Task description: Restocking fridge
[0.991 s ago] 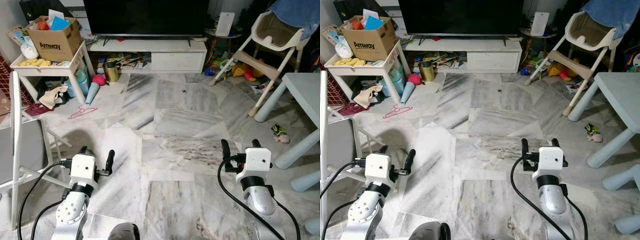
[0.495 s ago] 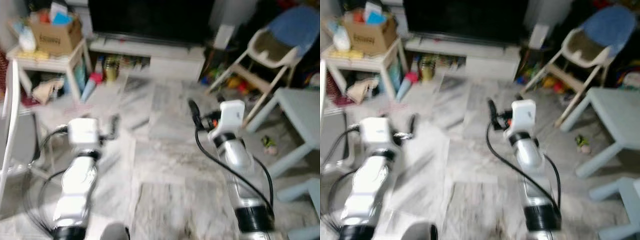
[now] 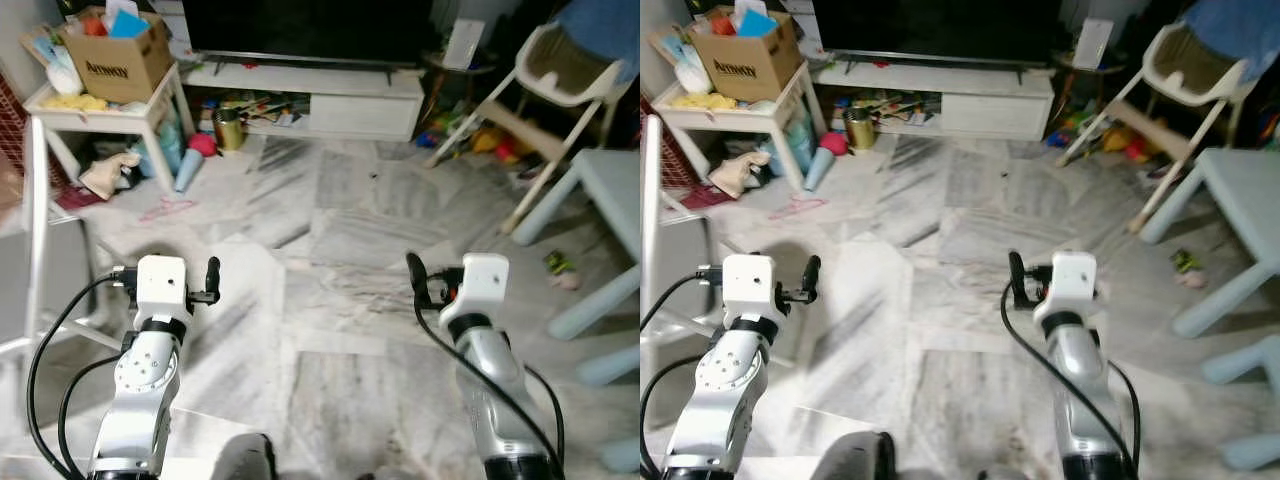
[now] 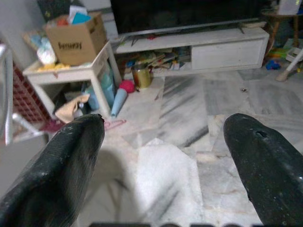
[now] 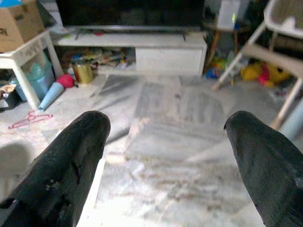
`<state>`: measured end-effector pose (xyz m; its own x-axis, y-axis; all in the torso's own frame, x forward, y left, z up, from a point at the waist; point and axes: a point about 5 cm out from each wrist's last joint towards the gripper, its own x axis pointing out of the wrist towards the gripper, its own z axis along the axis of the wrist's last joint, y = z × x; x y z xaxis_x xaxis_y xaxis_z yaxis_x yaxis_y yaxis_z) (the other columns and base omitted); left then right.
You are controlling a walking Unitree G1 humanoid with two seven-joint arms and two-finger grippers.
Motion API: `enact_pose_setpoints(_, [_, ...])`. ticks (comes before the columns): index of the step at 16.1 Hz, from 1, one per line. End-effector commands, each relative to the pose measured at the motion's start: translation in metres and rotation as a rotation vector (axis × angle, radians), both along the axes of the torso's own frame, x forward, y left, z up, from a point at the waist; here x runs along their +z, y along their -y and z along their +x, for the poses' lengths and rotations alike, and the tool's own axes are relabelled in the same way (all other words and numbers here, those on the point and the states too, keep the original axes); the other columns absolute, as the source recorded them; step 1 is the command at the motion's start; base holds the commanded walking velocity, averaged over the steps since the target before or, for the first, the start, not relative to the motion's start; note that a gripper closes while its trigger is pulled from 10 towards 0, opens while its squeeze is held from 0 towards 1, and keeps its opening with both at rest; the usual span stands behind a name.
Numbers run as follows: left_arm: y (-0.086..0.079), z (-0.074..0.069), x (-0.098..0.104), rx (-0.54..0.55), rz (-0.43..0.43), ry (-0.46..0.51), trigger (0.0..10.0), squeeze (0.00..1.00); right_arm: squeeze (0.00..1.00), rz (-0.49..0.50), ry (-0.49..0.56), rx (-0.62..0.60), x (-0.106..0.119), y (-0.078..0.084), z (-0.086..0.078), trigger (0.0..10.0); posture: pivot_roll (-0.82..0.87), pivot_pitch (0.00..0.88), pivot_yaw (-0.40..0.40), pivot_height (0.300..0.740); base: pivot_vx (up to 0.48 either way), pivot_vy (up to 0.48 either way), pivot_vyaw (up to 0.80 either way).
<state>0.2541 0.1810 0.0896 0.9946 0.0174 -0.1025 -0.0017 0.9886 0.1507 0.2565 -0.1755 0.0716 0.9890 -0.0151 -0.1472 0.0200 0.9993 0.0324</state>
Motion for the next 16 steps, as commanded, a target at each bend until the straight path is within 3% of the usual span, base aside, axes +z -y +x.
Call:
enact_pose_setpoints(1, [0.006, 0.006, 0.003, -0.036, 0.014, 0.004, 10.0, 0.00, 0.00, -0.017, 0.028, -0.043, 0.007, 0.005, 0.000, 10.0, 0.07, 0.034, 0.051, 0.740, 0.000, 0.000, 0.00])
enact_pose_setpoints(3, [0.013, 0.013, 0.006, -0.073, 0.011, 0.013, 10.0, 0.00, 0.00, -0.114, 0.014, -0.083, 0.004, 0.008, -0.007, 10.0, 0.05, 0.048, 0.056, 0.740, 0.000, 0.000, 0.00])
enact_pose_setpoints(5, [0.016, 0.012, 0.003, -0.094, 0.020, -0.032, 10.0, 0.00, 0.00, -0.061, 0.025, -0.014, 0.005, 0.003, -0.016, 10.0, 0.04, 0.061, 0.046, 0.740, 0.000, 0.000, 0.00])
enact_pose_setpoints(8, [0.016, 0.003, -0.006, -0.070, 0.025, -0.050, 10.0, 0.00, 0.00, -0.093, 0.036, 0.033, 0.009, 0.000, -0.015, 10.0, 0.05, 0.081, 0.026, 0.740, 0.000, 0.000, 0.80])
enact_pose_setpoints(12, [0.018, 0.001, -0.005, -0.063, 0.012, -0.040, 10.0, 0.00, 0.00, -0.066, 0.052, 0.019, 0.015, 0.001, -0.007, 10.0, 0.06, 0.092, 0.011, 0.740, 0.000, 0.000, 0.80])
enact_pose_setpoints(14, [0.017, 0.002, -0.002, -0.051, 0.005, -0.002, 10.0, 0.00, 0.00, -0.030, 0.031, -0.004, 0.013, 0.002, -0.009, 10.0, 0.06, 0.089, 0.003, 0.740, 0.000, 0.000, 0.00])
enact_pose_setpoints(16, [0.015, 0.003, -0.003, -0.030, 0.001, -0.016, 10.0, 0.00, 0.00, -0.060, 0.005, -0.067, 0.010, 0.013, -0.010, 10.0, 0.05, 0.095, -0.001, 0.740, -0.126, 0.000, 0.00])
